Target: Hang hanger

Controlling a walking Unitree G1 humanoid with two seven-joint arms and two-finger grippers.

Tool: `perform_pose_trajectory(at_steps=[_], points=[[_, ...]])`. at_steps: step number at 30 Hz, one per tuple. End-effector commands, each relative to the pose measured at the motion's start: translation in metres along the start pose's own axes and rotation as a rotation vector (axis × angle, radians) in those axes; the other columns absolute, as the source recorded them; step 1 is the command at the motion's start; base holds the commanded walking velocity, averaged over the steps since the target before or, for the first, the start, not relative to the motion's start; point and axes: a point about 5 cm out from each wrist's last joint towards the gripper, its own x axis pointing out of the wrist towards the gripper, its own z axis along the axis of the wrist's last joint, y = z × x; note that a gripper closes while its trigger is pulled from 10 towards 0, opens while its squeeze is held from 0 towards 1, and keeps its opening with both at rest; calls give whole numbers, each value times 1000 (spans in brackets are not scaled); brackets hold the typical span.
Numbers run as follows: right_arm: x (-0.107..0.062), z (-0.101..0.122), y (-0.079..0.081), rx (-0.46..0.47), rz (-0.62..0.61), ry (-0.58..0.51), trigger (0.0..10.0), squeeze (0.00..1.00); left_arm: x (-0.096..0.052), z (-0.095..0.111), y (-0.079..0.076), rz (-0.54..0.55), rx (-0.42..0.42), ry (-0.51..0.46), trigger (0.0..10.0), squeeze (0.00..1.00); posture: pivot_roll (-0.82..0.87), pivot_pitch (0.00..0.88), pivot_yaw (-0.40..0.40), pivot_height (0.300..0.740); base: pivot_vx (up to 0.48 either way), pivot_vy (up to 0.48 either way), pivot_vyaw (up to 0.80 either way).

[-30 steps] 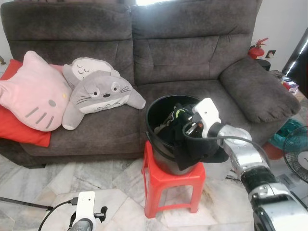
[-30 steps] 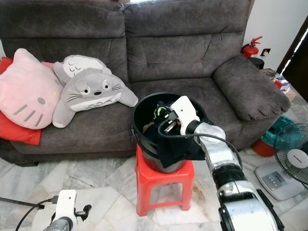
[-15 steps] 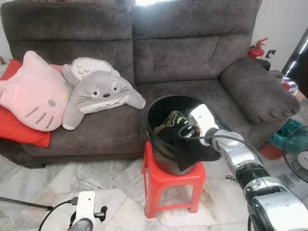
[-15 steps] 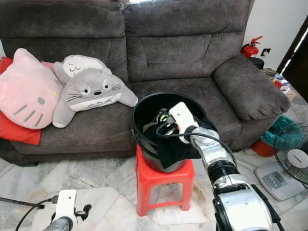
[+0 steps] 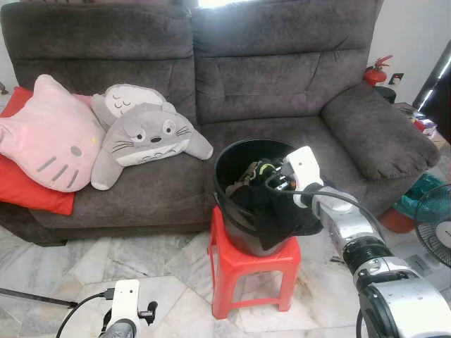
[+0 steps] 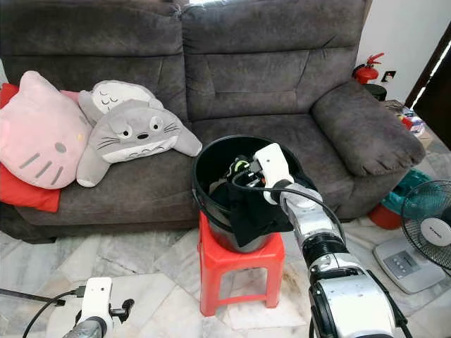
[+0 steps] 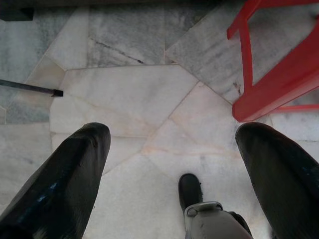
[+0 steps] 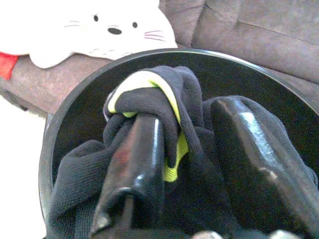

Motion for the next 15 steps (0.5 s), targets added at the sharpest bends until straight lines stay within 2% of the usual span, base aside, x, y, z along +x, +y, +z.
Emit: perform_pose_trajectory(at_steps=[1, 10, 15], points=[[2, 13, -3, 11, -11, -45, 10000, 1000, 0, -1, 2, 7, 25, 12, 10000, 0, -97, 0, 12, 716, 0, 0, 0], [4, 11, -3, 39, -21, -16, 10000, 1000, 0, -2, 1, 4, 27, 11, 10000, 0, -91, 0, 9, 716, 0, 0, 0], [5, 25, -3, 55, -23, -102, 10000, 1000, 0, 0, 0, 3, 21, 0, 10000, 0, -88, 0, 6, 716, 0, 0, 0]])
